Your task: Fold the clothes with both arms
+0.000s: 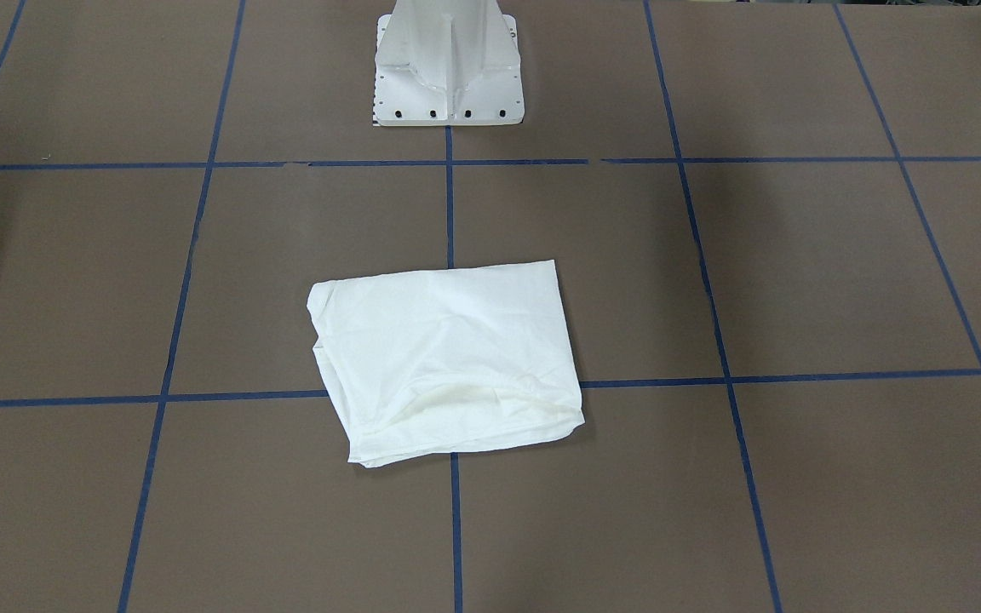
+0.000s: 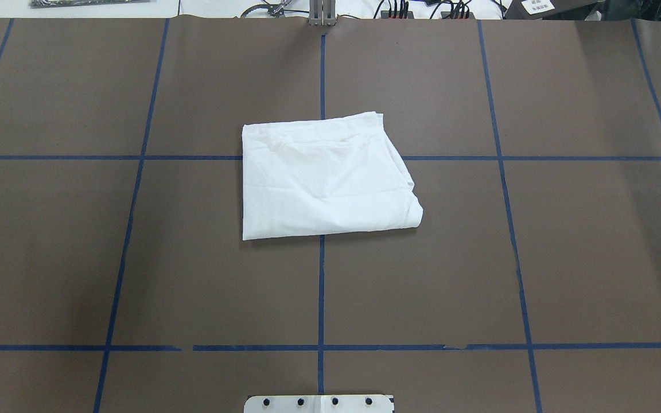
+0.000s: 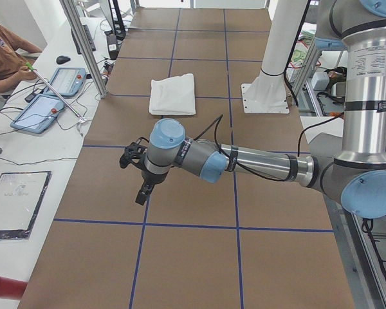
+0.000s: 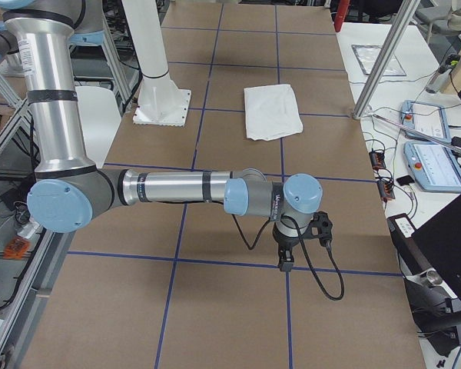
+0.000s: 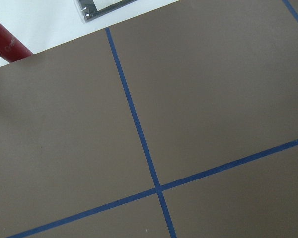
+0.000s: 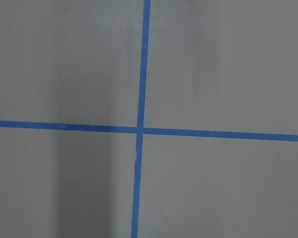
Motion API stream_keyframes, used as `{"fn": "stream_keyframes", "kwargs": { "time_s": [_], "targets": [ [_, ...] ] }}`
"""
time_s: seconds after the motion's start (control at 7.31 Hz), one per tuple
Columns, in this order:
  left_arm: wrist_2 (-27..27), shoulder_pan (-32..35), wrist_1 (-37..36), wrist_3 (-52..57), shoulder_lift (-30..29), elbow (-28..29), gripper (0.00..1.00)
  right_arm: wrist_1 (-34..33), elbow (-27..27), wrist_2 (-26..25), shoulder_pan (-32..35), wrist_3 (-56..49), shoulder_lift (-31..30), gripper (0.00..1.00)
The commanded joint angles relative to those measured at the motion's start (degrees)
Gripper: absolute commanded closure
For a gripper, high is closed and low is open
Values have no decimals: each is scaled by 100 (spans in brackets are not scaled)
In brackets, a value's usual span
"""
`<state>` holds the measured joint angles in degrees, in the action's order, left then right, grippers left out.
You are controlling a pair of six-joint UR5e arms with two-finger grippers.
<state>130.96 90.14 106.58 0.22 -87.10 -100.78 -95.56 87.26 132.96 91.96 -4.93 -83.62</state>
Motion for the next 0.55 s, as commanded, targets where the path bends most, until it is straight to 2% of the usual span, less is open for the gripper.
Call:
{"fn": "stream_keyframes", "kwargs": {
  "time_s": [0.0,0.14,0.41],
  "targets": [
    [237,-14,-6,-40,123,197,0,116,106,54,-29,10,-190,0],
    [237,-14,29,-40,115,329,0,116,159,124,-134,19,-181,0],
    [246,4,-31,-92,71,148,0,116,133,142,-319,10,-198,0]
  ]
}}
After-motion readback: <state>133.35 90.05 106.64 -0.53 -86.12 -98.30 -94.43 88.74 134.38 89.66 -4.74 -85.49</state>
